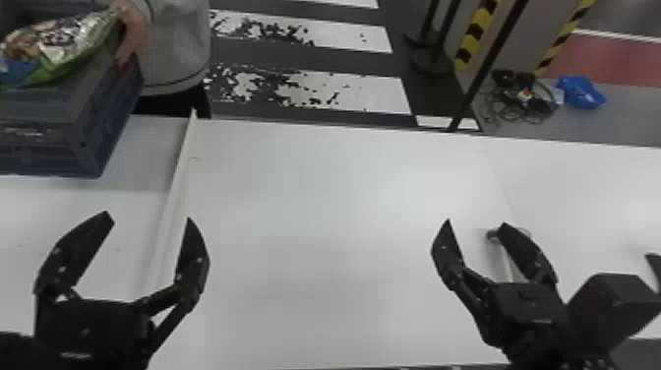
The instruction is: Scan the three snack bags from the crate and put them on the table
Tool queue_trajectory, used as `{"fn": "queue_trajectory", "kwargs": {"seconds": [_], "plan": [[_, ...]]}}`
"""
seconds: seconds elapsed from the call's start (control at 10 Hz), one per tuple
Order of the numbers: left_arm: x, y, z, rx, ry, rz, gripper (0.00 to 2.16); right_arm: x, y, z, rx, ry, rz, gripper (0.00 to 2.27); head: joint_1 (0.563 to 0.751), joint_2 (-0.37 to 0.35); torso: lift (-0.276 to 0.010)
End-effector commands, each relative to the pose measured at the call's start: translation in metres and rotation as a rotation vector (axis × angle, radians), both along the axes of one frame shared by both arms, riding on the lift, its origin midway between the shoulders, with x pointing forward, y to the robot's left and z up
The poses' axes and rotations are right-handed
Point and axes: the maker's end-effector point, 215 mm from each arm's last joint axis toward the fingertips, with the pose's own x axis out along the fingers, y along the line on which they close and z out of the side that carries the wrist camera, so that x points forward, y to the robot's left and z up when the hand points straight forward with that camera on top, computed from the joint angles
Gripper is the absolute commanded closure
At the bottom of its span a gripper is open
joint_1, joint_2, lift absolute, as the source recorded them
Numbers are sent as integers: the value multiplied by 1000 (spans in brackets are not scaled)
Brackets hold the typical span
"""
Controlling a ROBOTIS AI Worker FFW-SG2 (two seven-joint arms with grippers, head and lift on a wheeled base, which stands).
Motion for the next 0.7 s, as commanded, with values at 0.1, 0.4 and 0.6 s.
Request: {"fn": "queue_trajectory", "kwargs": {"seconds": [0.1, 0.4, 0.6], "plan": [[-1, 0, 1, 3, -4, 0, 76, 0, 1, -1, 1, 2, 1, 174, 695, -147, -94], [-2, 0, 11, 18, -50, 1, 73, 0, 2, -2, 2, 7, 4, 174, 695, -145, -94], [-4, -2, 18, 13, -85, -7, 73, 0, 2, -3, 2, 10, 4, 174, 695, -145, -94]]}}
